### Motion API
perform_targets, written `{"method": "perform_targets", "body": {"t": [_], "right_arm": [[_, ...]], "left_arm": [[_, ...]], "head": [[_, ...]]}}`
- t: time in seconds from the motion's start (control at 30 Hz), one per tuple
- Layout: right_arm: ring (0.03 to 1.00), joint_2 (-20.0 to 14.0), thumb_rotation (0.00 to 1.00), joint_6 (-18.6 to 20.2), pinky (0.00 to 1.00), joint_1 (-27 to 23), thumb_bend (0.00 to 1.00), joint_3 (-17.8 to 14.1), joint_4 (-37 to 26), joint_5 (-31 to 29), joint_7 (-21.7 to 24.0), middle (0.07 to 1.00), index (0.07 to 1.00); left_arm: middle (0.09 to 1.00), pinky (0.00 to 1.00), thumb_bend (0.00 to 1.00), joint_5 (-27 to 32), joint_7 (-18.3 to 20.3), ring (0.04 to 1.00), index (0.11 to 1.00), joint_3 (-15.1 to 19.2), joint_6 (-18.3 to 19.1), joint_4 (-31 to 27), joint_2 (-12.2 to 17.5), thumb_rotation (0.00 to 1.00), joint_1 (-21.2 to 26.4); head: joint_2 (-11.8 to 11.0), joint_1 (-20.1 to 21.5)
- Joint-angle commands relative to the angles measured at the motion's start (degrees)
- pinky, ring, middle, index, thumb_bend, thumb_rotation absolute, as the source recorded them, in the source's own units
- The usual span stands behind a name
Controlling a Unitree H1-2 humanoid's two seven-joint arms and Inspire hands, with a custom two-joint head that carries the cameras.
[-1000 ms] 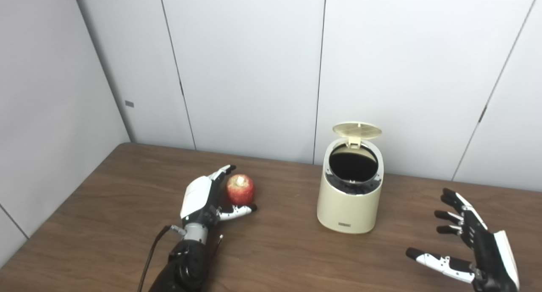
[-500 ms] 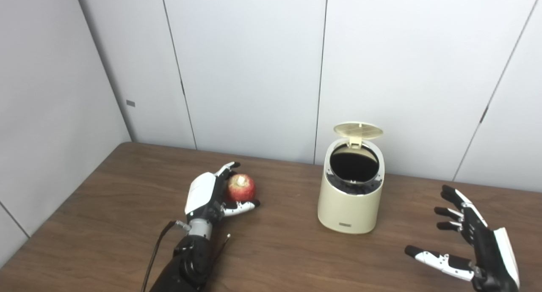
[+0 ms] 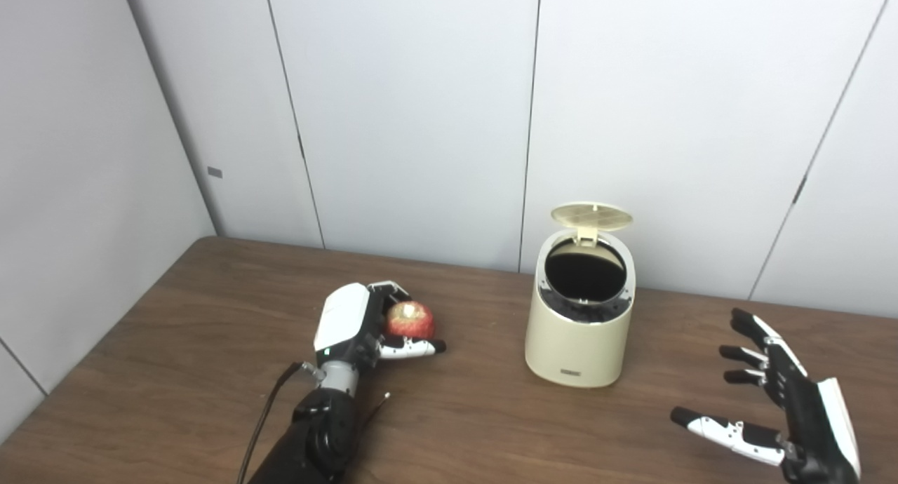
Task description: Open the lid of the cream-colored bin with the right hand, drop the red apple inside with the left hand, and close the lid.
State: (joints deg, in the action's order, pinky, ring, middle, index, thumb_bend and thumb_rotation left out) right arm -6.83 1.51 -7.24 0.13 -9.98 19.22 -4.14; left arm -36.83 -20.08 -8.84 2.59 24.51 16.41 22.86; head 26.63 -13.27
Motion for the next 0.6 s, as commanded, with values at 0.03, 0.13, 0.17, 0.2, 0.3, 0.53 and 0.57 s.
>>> {"method": "perform_targets", "body": {"t": [0.03,0.13,0.17,0.2,0.3,0.53,0.57], "right_arm": [[0.751,0.1,0.00,-0.9,0.63,-1.7,0.72,0.1,-2.3,0.2,-0.3,0.867,0.853],[0.755,0.1,0.00,-0.7,0.63,-1.6,0.72,0.2,-2.3,0.1,-0.2,0.864,0.853],[0.764,0.2,0.00,-0.8,0.63,-1.6,0.71,0.2,-2.1,-0.1,-0.2,0.868,0.857],[0.765,0.2,0.00,-0.9,0.63,-1.6,0.71,0.2,-2.0,-0.2,-0.2,0.868,0.857],[0.770,0.1,0.00,-2.1,0.64,-1.7,0.72,0.3,-0.8,-0.3,-0.5,0.871,0.859],[0.772,-0.1,0.00,-6.5,0.63,-2.4,0.75,0.4,4.1,0.4,-2.3,0.867,0.858],[0.771,-0.1,0.05,-6.8,0.63,-2.5,0.75,0.4,4.6,0.6,-2.5,0.866,0.858]], "left_arm": [[0.501,0.59,0.52,-1.6,-0.2,0.595,0.465,-0.8,0.7,-0.5,1.1,0.00,0.3],[0.497,0.60,0.52,-1.4,-0.9,0.596,0.468,-0.6,0.0,-0.6,1.0,0.00,0.2],[0.497,0.61,0.52,-1.4,-1.2,0.596,0.469,-0.5,-0.3,-0.8,1.0,0.00,0.2],[0.497,0.62,0.52,-1.4,-1.4,0.600,0.468,-0.5,-0.6,-0.9,0.9,0.00,0.2],[0.494,0.64,0.52,-1.6,-1.6,0.612,0.473,-0.4,-0.9,-3.6,0.7,0.00,-0.2],[0.490,0.66,0.52,-2.2,0.2,0.605,0.481,-0.2,-0.4,-14.8,-0.6,0.00,-0.7],[0.486,0.60,0.52,-2.2,0.7,0.562,0.487,-0.2,-0.2,-16.0,-0.9,0.00,-0.6]], "head": [[0.0,-0.1],[-0.1,0.3],[-0.1,0.4],[-0.2,0.6],[-0.4,1.3],[-1.0,3.4],[-1.1,3.7]]}}
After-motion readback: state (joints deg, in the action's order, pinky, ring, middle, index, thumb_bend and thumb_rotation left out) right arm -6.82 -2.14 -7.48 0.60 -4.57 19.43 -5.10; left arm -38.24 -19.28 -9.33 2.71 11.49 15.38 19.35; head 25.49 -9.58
